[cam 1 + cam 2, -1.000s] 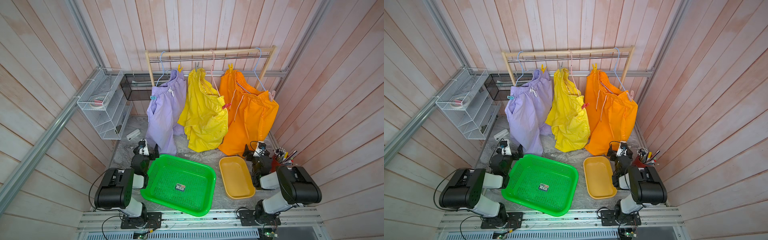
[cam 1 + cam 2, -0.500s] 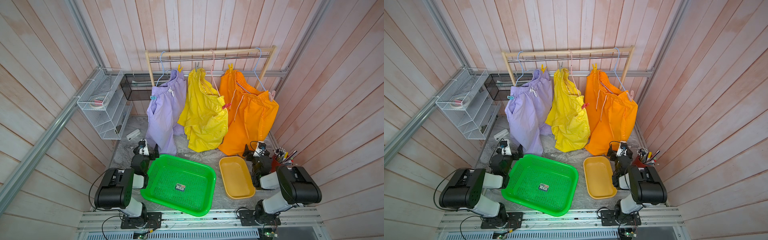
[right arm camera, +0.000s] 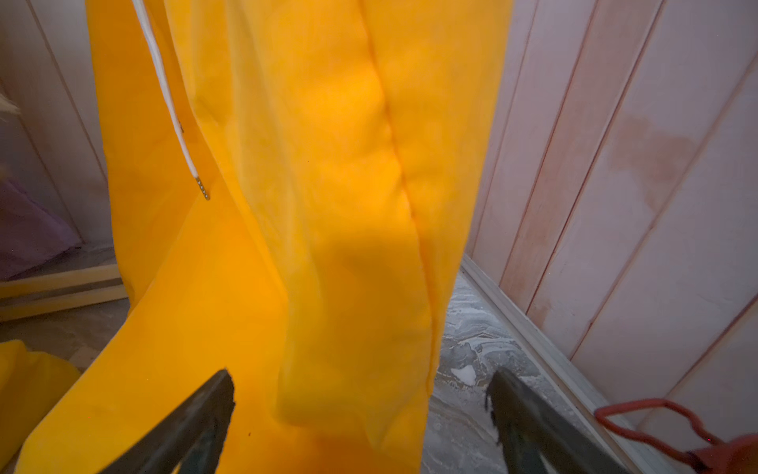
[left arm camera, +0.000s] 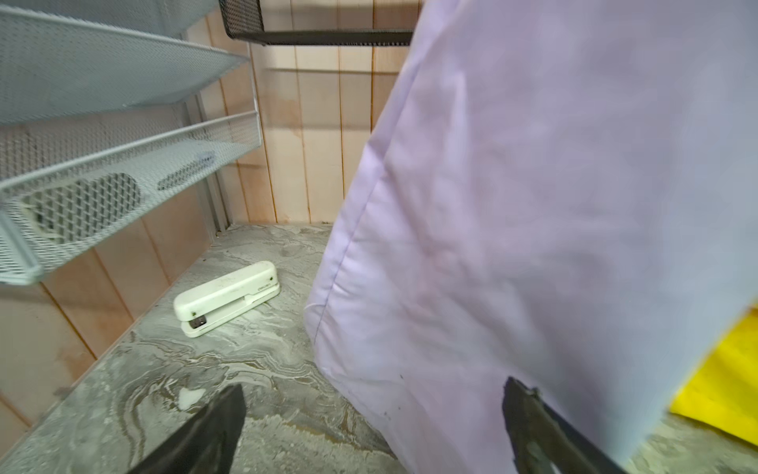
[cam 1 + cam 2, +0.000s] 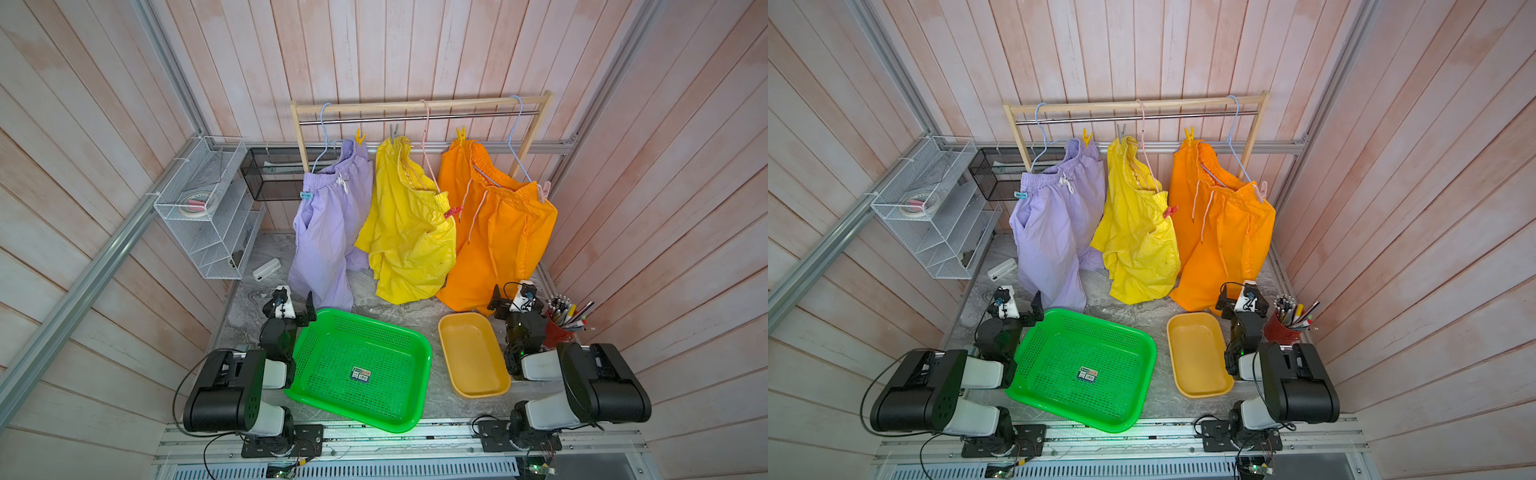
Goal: Remove the clothespins securing shorts to the hanger
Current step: Pick up the hanger from the clothesline.
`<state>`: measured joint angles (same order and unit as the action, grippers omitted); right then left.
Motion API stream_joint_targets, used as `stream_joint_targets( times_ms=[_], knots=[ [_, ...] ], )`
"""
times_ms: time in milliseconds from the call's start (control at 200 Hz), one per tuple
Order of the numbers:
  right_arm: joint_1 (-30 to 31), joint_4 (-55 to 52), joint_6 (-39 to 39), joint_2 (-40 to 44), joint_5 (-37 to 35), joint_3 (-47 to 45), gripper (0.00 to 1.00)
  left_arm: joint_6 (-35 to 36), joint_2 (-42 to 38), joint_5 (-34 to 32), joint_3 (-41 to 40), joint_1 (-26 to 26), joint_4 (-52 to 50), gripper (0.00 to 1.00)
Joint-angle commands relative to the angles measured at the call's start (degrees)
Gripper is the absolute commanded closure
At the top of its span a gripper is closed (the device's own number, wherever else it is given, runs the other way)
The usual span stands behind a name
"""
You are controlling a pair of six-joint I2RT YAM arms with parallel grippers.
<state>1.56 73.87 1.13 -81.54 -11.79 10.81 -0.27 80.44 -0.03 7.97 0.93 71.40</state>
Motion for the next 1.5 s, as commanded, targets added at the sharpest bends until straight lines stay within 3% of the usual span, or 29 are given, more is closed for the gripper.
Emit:
stream_joint_targets(
  times_ms=[0,85,180,370,575,710,935,1145,1335,1495],
  knots=[
    [4.6,-9.3,-3.6,4.6,-6.4,2.9,0.02,-0.4,-7.1,-2.5,-0.8,-0.4,-1.3,0.0],
    [9.3,-18.5,-7.2,7.8,-11.9,7.3,0.02,-1.8,-15.0,-3.5,0.3,-0.7,-9.1,0.0],
    [12.0,-26.6,-6.2,11.2,-15.8,10.8,0.02,-3.8,-23.5,-3.8,4.1,-0.8,-21.8,0.0],
    [12.4,-45.0,4.2,18.5,-8.6,17.7,0.02,-11.1,-32.6,-4.1,13.9,-0.9,-44.4,0.0],
    [13.2,-56.6,14.5,25.4,1.8,20.6,0.02,-13.2,-35.8,2.2,27.5,-0.9,-63.7,0.0],
    [15.0,-62.7,17.7,28.6,11.3,21.5,0.02,-12.4,-34.5,8.2,38.5,-0.9,-74.4,0.0],
    [19.3,-68.0,17.9,32.9,14.9,21.5,0.02,-8.1,-27.9,16.3,54.0,-0.9,-82.7,0.0],
    [21.1,-69.1,18.0,35.9,18.3,21.0,0.02,-1.5,-15.7,25.4,67.6,-0.9,-89.8,0.0],
    [21.1,-69.3,17.8,38.1,19.2,19.3,0.02,-1.5,-11.8,28.9,70.1,-0.9,-87.1,0.0],
    [21.1,-69.8,17.3,40.3,19.2,18.5,0.02,0.0,-10.8,27.6,70.8,-0.9,-85.6,0.15]
  ],
)
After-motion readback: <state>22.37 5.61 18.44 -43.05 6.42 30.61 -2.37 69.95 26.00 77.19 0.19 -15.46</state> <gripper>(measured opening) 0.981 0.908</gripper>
